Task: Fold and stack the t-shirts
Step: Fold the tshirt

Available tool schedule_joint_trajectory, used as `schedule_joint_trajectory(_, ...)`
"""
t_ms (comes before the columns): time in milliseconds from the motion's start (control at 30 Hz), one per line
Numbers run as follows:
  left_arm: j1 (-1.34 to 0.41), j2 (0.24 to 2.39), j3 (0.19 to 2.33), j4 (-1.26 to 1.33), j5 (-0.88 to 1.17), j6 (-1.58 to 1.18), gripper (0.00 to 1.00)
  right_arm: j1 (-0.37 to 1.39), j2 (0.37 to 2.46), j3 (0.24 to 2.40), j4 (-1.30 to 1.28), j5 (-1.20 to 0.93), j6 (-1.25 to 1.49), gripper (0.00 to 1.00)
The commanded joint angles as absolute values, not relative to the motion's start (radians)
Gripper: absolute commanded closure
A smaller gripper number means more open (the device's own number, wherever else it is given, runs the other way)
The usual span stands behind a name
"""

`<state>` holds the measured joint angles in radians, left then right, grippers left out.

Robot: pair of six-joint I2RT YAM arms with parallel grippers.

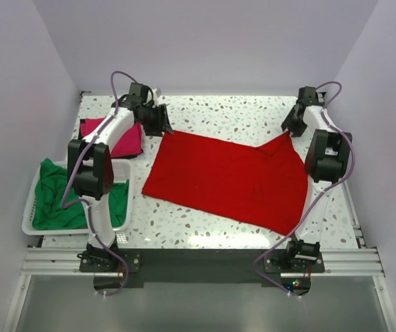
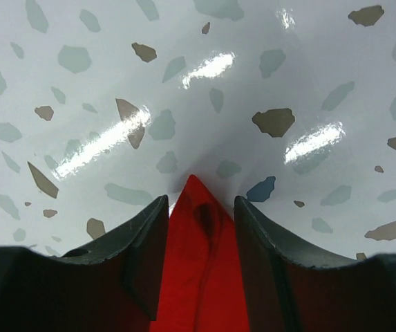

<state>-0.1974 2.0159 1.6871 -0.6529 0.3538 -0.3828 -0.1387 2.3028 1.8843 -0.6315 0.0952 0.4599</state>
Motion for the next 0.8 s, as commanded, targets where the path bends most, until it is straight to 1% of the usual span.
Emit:
schedule_joint_trajectory(0,-0.186,2.022,1.730,-0.669,0.350,-0.385,0.45,-0.144,2.316,1.925,-0.577,0.110,0.442,0.54)
schedule_joint_trajectory(200,-0.181,2.022,1.732,-0.675,0.354,-0.379,0.45,-0.144,2.347,1.936,-0.572,0.109,0.410,0.57)
schedule_joint_trajectory(367,-0.181,2.020,1.726,-0.675,0.347,-0.374,0.45,-0.144,2.352,1.939,-0.609,0.098,0.411,0.70)
schedule_joint_trajectory(433,-0.181,2.032,1.726,-0.672,0.342,-0.367,0.45,-0.144,2.339,1.927,-0.604,0.098,0.410,0.76)
schedule_joint_trajectory(467,-0.181,2.039,1.729,-0.672,0.331,-0.365,0.45,-0.144,2.336,1.928,-0.607,0.104,0.411,0.80)
schedule_joint_trajectory(500,-0.181,2.057,1.732,-0.673,0.325,-0.362,0.45,-0.144,2.336,1.930,-0.612,0.106,0.411,0.87)
schedule_joint_trajectory(600,-0.181,2.104,1.773,-0.676,0.288,-0.347,0.45,-0.144,2.330,1.954,-0.646,0.120,0.410,0.97)
schedule_joint_trajectory(667,-0.181,2.132,1.824,-0.678,0.250,-0.336,0.45,-0.144,2.324,1.976,-0.681,0.135,0.411,1.00)
schedule_joint_trajectory(767,-0.181,2.193,1.905,-0.676,0.201,-0.322,0.46,-0.146,2.312,2.000,-0.733,0.158,0.410,1.00)
